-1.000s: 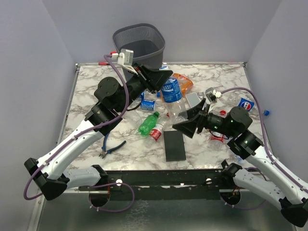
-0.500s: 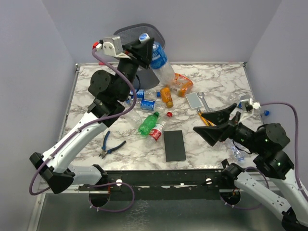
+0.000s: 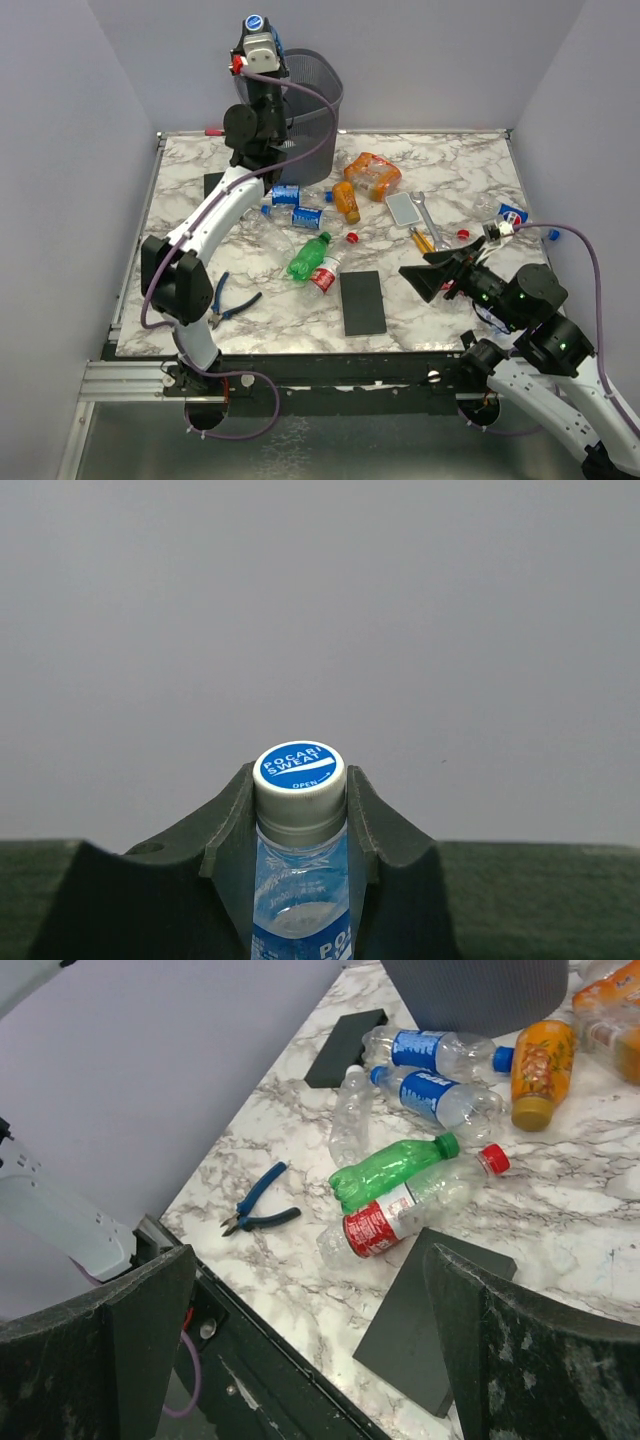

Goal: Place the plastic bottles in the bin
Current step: Place the plastic bottle in the trash bin, then pick up the plastic bottle at the center of the board.

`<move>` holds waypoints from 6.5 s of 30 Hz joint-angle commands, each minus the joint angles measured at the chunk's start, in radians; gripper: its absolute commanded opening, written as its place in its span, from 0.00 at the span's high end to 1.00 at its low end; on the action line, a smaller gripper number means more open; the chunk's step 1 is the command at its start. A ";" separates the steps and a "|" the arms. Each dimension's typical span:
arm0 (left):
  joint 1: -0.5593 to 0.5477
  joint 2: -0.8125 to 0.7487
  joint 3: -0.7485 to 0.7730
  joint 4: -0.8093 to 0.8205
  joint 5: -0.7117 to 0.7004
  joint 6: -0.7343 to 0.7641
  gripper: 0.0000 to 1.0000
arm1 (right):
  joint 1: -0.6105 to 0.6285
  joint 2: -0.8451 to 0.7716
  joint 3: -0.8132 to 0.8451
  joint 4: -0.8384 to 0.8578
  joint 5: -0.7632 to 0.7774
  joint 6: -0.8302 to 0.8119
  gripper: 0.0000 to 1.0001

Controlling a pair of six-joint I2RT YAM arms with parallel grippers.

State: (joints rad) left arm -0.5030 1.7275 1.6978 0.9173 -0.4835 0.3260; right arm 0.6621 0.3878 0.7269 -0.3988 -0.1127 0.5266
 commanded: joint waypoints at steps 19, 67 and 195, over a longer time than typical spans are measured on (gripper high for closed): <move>0.030 0.146 0.143 -0.081 0.069 -0.151 0.07 | 0.007 0.007 0.031 -0.075 0.185 -0.048 0.00; -0.306 -0.904 -1.092 -0.938 0.243 -0.732 0.01 | -0.505 0.919 -0.030 -0.126 0.480 0.271 0.02; -0.109 -0.452 -0.463 -0.447 1.167 -1.091 1.00 | -0.107 0.569 0.354 0.027 -0.460 -0.205 0.11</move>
State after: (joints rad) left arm -0.6125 1.2797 1.2026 0.5041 0.6437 -0.7670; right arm 0.5331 0.9352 1.0912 -0.3191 -0.6891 0.3717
